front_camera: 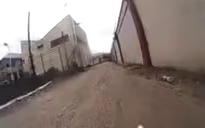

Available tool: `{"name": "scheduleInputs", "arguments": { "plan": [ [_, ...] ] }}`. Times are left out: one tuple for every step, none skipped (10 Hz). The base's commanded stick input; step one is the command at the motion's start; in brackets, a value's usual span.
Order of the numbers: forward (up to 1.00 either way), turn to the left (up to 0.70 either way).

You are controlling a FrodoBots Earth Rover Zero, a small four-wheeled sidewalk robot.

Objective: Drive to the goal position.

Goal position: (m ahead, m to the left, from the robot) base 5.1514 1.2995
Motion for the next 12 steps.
{"name": "scheduleInputs", "arguments": {
  "plan": [
    [0.3, 0.0],
    [0.3, 0.0],
    [0.3, 0.0],
    [0.3, 0.0],
    [0.3, 0.0],
    [0.3, 0.0],
    [0.3, 0.0],
    [0.3, 0.0],
    [0.3, 0.0],
    [0.3, 0.0],
    [0.3, 0.0],
    [0.3, 0.0]
  ]
}}
